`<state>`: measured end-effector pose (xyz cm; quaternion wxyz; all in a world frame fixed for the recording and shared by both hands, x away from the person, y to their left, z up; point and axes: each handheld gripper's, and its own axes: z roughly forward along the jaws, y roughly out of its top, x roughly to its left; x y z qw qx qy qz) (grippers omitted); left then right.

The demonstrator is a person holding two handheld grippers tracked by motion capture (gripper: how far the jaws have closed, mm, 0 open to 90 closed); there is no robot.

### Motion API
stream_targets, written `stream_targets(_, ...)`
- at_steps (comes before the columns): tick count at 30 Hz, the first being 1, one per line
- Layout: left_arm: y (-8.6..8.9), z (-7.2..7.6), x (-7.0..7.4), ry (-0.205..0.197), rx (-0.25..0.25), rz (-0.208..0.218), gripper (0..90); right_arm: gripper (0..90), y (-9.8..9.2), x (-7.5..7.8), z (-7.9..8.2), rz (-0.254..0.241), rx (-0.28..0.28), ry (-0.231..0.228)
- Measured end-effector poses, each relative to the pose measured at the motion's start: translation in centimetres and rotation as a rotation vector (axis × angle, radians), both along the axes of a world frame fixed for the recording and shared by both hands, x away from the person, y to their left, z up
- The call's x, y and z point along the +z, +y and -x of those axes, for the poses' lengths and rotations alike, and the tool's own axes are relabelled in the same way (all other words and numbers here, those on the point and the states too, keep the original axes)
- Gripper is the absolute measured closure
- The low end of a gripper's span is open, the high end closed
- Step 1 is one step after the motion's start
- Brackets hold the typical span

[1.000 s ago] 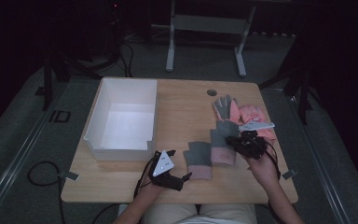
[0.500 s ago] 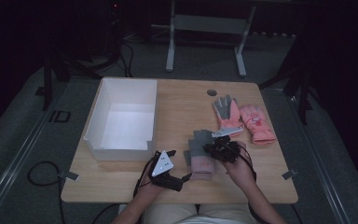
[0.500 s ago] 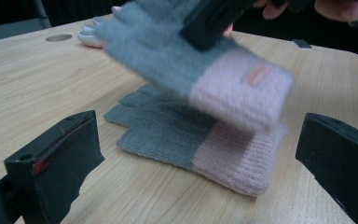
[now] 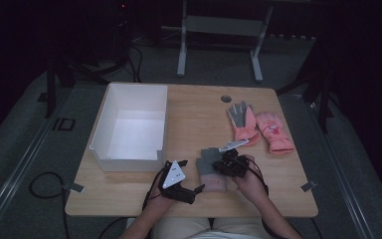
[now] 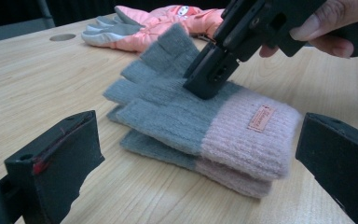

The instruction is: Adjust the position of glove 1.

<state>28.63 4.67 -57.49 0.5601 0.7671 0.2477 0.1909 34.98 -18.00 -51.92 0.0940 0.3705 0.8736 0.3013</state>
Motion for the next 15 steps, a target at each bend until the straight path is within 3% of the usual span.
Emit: stream_targets(15, -0.1, -0.1, 0.0, 0.013, 0.032, -0.01, 0.0, 79.4, 0.0, -1.7, -0.4, 0.001, -0.012, 0.024)
